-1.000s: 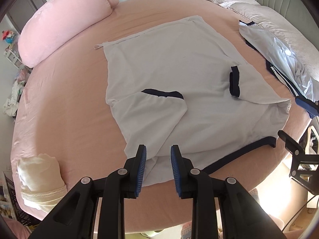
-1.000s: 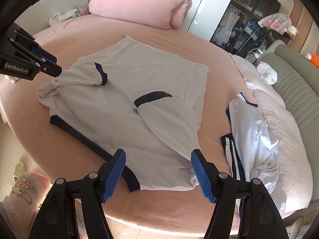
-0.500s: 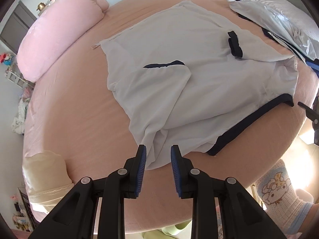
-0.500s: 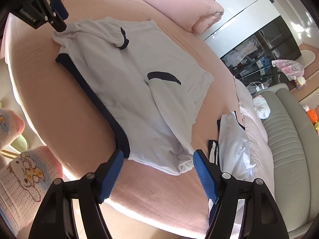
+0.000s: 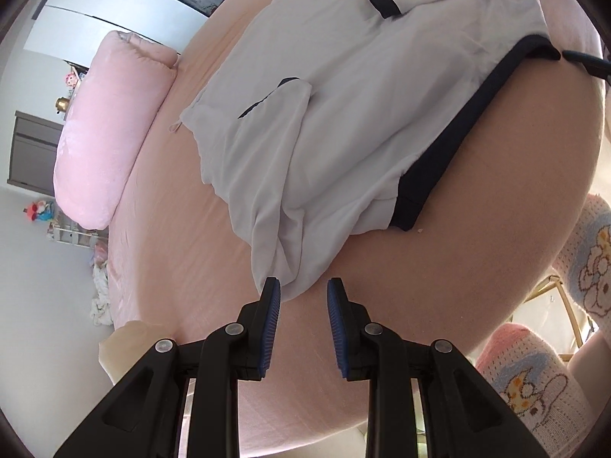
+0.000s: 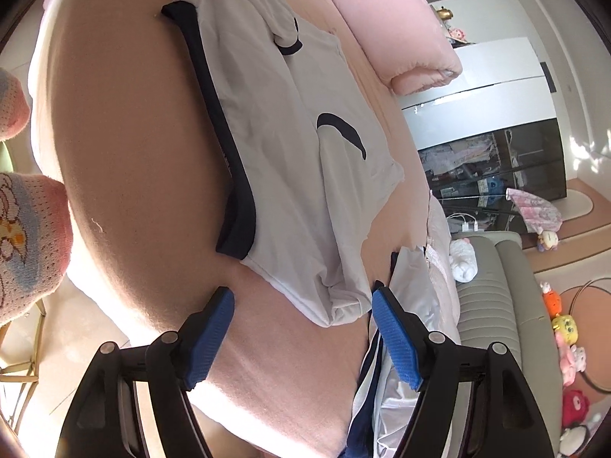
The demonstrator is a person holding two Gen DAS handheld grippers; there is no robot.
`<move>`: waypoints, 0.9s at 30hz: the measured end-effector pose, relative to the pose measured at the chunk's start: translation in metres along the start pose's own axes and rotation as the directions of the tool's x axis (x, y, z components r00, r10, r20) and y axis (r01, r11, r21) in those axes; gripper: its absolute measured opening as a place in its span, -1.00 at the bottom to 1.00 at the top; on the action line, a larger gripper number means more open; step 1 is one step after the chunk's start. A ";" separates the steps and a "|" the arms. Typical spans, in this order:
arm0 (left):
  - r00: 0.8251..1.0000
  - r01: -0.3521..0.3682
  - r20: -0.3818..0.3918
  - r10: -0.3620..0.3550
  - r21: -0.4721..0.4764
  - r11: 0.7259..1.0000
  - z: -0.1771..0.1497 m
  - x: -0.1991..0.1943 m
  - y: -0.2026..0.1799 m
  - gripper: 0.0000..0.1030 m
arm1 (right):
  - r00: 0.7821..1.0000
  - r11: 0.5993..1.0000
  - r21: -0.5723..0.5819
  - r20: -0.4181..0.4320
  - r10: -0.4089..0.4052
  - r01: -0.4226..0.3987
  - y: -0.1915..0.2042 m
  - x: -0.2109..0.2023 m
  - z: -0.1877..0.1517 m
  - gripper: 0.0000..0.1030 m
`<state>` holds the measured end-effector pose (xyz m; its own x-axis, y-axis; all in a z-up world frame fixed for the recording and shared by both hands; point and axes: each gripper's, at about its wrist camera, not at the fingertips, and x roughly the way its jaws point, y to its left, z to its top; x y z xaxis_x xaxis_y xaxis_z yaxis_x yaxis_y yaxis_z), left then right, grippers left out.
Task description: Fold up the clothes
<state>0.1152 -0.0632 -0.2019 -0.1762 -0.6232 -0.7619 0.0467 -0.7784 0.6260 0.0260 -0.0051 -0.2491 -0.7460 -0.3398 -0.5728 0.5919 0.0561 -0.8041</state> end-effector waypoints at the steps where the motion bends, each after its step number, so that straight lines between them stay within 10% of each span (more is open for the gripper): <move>1: 1.000 -0.014 0.004 0.013 0.033 0.999 0.000 0.000 -0.004 -0.56 | 1.000 1.000 -0.012 0.008 -0.005 0.005 0.001 0.001 0.001 0.49; 7: 0.986 -0.160 0.099 0.136 0.290 0.944 -0.007 -0.005 -0.040 -0.44 | 0.999 0.998 -0.064 0.050 -0.004 0.007 0.001 0.007 0.005 0.54; 9: 0.965 -0.249 0.167 0.200 0.366 0.897 -0.013 -0.010 -0.053 0.17 | 0.998 0.997 -0.072 0.062 -0.003 0.007 0.001 0.008 0.005 0.58; 12: 0.931 -0.340 0.273 0.242 0.412 0.845 -0.019 -0.019 -0.062 0.51 | 0.997 0.997 -0.072 0.071 -0.020 0.025 -0.002 0.010 0.006 0.77; 21: 0.928 -0.332 0.308 0.210 0.428 0.840 0.003 -0.015 -0.058 0.97 | 0.996 0.993 -0.106 0.083 -0.039 0.048 -0.008 0.024 0.023 0.97; 27: 0.915 -0.378 0.351 0.199 0.576 0.725 0.005 -0.001 -0.052 0.98 | 0.993 0.973 -0.227 0.114 -0.007 0.033 -0.005 0.023 0.023 0.98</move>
<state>0.1085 -0.0213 -0.2328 -0.4970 -0.6987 -0.5146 -0.4657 -0.2856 0.8376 0.0130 -0.0347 -0.2549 -0.7106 -0.4450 -0.5450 0.4822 0.2561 -0.8378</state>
